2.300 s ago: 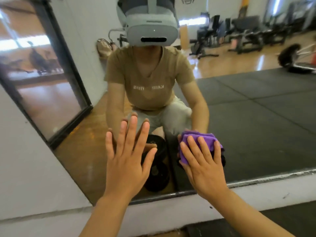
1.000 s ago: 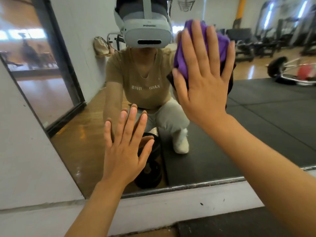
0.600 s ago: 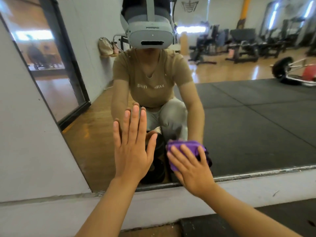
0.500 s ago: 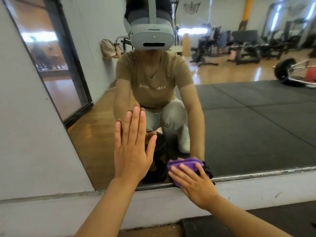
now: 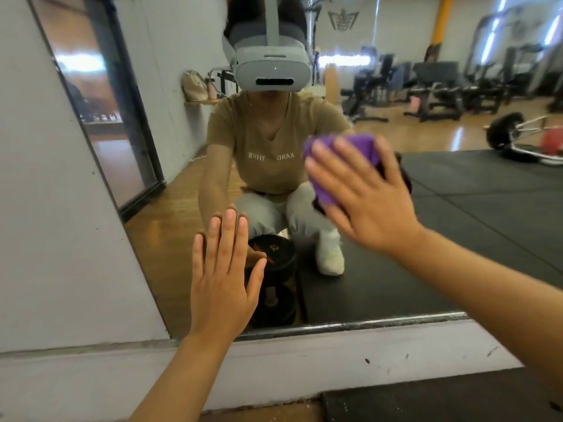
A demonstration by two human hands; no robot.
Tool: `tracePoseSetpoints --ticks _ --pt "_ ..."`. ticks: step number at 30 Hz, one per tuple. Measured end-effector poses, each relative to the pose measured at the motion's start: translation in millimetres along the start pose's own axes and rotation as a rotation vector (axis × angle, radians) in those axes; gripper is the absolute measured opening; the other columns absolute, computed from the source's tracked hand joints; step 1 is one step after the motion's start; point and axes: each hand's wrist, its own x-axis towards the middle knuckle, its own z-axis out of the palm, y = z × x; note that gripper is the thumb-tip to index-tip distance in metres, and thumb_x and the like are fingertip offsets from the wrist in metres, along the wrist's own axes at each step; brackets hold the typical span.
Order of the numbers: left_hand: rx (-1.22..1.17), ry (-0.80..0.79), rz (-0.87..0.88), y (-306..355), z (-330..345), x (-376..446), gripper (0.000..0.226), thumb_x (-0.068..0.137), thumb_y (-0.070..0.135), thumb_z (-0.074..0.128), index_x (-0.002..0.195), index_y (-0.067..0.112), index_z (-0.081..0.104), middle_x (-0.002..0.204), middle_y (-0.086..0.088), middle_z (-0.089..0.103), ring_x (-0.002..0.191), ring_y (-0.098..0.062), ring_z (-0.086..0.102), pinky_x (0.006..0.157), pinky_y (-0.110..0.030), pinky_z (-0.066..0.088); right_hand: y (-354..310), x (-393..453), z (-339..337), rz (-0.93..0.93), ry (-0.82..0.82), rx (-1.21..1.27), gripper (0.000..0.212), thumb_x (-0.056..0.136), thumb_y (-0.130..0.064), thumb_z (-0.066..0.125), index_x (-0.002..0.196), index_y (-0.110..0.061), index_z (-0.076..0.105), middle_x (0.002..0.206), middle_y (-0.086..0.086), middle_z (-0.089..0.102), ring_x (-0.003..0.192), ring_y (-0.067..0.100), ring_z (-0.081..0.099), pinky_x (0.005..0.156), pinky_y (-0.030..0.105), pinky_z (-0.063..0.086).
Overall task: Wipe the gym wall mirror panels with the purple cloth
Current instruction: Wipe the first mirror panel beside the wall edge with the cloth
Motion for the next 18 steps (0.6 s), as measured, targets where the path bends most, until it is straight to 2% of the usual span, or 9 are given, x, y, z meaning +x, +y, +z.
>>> tracePoseSetpoints --ticks 5,8,13,16,18 --pt "-0.010 -0.009 0.013 -4.9 -0.7 -2.1 0.077 0.102 0.043 0.043 0.162 0.014 0.003 0.170 -0.005 0.000 0.156 -0.025 0.006 0.127 -0.043 0.004 12.2 50.6 -2.3 0.296 0.161 -0.035 0.053 0.107 -0.034 0.037 0.156 -0.013 0.037 0.160 0.010 0.037 0.149 0.032 0.031 0.121 0.057 0.012" --pt "0.012 0.007 0.045 -10.2 -1.9 -3.0 0.076 0.102 0.041 0.045 0.162 0.012 0.007 0.170 -0.005 0.002 0.156 -0.025 0.009 0.127 -0.042 0.005 -18.7 29.8 9.9 0.320 0.185 -0.018 0.055 0.104 -0.035 0.042 0.154 -0.013 0.039 0.160 0.010 0.037 0.148 0.033 0.032 0.122 0.057 0.008" --pt "0.047 0.012 0.075 -18.3 -5.5 -2.6 0.072 0.102 0.040 0.047 0.160 0.010 0.017 0.169 -0.007 0.010 0.155 -0.022 0.012 0.126 -0.040 0.008 -82.9 -68.8 35.0 -0.047 -0.028 0.037 0.064 0.101 -0.038 0.039 0.161 -0.023 0.022 0.168 -0.002 0.016 0.155 0.020 0.014 0.125 0.051 0.000" --pt "0.083 0.006 0.088 -22.9 -7.7 -2.7 0.070 0.103 0.042 0.047 0.160 0.011 0.021 0.168 -0.008 0.014 0.155 -0.022 0.013 0.126 -0.041 0.011 -106.1 -125.9 49.4 -0.306 -0.211 -0.040 0.072 0.100 -0.040 0.034 0.163 -0.020 0.004 0.170 0.002 -0.004 0.157 0.022 -0.002 0.125 0.050 -0.006" --pt "0.113 0.004 0.085 -25.2 -9.2 -3.1 0.071 0.103 0.044 0.046 0.160 0.013 0.019 0.168 -0.006 0.012 0.155 -0.023 0.014 0.126 -0.041 0.012 -118.1 -156.4 57.2 -0.482 -0.306 -0.073 0.075 0.099 -0.038 0.032 0.163 -0.017 -0.001 0.170 0.003 -0.010 0.156 0.023 -0.007 0.124 0.050 -0.012"
